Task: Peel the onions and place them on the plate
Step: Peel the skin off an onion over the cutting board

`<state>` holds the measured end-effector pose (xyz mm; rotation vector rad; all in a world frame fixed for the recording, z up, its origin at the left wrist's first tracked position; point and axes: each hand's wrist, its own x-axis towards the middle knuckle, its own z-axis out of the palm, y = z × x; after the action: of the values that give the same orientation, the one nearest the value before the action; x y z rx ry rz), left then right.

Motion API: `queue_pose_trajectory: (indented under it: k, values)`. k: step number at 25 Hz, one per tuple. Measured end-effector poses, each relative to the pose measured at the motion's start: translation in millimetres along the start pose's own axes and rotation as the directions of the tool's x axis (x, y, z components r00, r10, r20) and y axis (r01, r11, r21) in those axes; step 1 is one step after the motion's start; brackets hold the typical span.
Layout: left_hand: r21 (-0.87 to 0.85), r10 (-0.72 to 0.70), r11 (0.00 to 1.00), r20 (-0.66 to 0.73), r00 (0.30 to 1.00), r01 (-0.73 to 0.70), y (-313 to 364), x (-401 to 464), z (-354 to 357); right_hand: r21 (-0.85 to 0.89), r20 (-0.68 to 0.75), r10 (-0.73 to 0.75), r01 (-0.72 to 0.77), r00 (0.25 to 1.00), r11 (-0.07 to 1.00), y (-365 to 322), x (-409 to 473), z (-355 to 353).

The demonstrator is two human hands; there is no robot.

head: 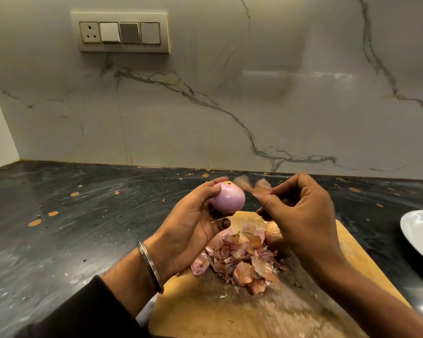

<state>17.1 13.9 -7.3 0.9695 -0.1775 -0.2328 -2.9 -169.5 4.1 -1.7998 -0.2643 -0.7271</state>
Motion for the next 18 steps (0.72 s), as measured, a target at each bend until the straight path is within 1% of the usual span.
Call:
queue_pose_trajectory:
  k: [2,4,9,11,12,14,16,18]
  values:
    - [-0.032,-0.007,0.999,-0.025,1.0,0.007,2.0,-0.5,0.0,0.007,-0.004,-0.041,0.041,0.999,0.999,-0.4,0.2,0.0]
    - [-0.037,0.011,0.999,-0.03,0.999,-0.012,4.2,-1.6,1.4,-0.017,0.026,-0.069,0.069,0.997,0.997,0.2,1.3,0.5]
    - [-0.065,0.039,0.997,-0.07,0.997,-0.043,7.1,-0.3,4.7,-0.172,0.174,-0.091,0.121,0.981,0.978,3.3,0.9,3.4]
    - [-0.055,0.05,0.997,-0.08,0.996,-0.054,5.3,1.8,3.6,-0.206,0.234,-0.108,0.157,0.966,0.966,3.0,-2.4,6.2]
    - [-0.035,0.056,0.998,-0.078,0.995,-0.059,4.1,3.0,2.7,-0.211,0.243,-0.119,0.172,0.963,0.962,2.4,-3.6,6.9]
    - [0.01,0.071,0.997,-0.056,0.996,-0.07,2.6,3.3,2.0,-0.172,0.219,-0.159,0.199,0.963,0.965,0.1,-4.5,6.8]
    - [0.029,0.092,0.995,-0.013,0.996,-0.091,1.9,1.7,2.1,-0.075,0.196,-0.214,0.232,0.957,0.97,-2.2,-4.1,5.8]
    - [0.058,0.098,0.993,0.021,0.995,-0.099,-0.4,0.4,2.8,-0.025,0.196,-0.26,0.27,0.946,0.963,-2.3,-4.2,5.5]
